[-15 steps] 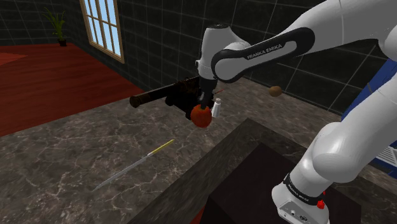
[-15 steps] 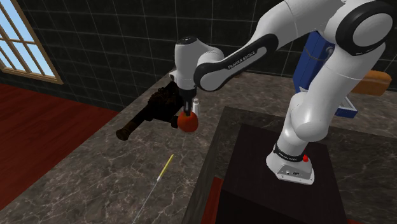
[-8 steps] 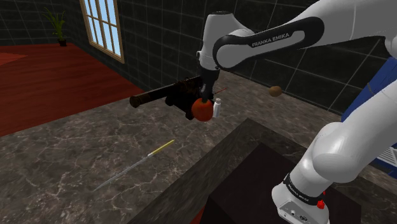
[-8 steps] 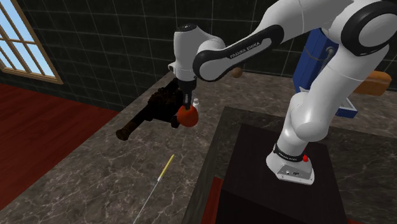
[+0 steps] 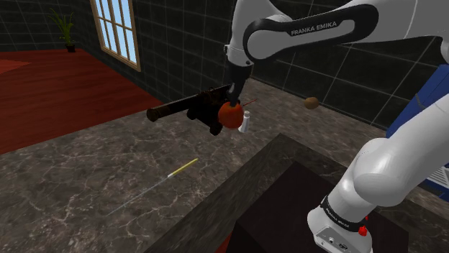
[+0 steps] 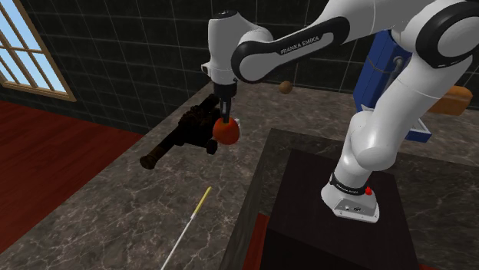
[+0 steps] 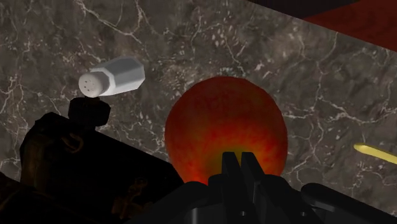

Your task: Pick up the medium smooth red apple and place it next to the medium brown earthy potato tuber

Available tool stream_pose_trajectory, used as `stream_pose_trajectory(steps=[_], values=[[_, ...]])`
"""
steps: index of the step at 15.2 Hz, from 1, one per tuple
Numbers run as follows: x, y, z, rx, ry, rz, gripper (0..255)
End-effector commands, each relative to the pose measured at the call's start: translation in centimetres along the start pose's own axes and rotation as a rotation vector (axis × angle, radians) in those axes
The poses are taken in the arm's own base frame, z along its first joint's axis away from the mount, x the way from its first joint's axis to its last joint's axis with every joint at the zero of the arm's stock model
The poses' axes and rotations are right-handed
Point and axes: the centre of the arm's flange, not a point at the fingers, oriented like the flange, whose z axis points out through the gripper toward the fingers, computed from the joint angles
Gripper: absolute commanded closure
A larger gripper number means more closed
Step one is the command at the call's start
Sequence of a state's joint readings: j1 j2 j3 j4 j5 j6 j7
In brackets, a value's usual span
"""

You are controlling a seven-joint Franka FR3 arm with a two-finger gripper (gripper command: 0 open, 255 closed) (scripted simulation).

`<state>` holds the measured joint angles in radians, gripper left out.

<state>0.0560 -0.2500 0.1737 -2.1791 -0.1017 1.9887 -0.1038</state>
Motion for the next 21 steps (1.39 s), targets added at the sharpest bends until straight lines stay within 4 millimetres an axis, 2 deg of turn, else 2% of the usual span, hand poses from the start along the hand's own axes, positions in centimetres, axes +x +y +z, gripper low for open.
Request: stream_pose_trajectory(steps=[1, 13, 21], values=[[0.0, 0.0, -1.1, 0.000, 0.000, 0.000, 255], [0.2, 0.9, -7.1, 0.000, 0.000, 0.000, 255], [-6.7, 8.9, -6.3, 0.000, 0.000, 0.000, 255]])
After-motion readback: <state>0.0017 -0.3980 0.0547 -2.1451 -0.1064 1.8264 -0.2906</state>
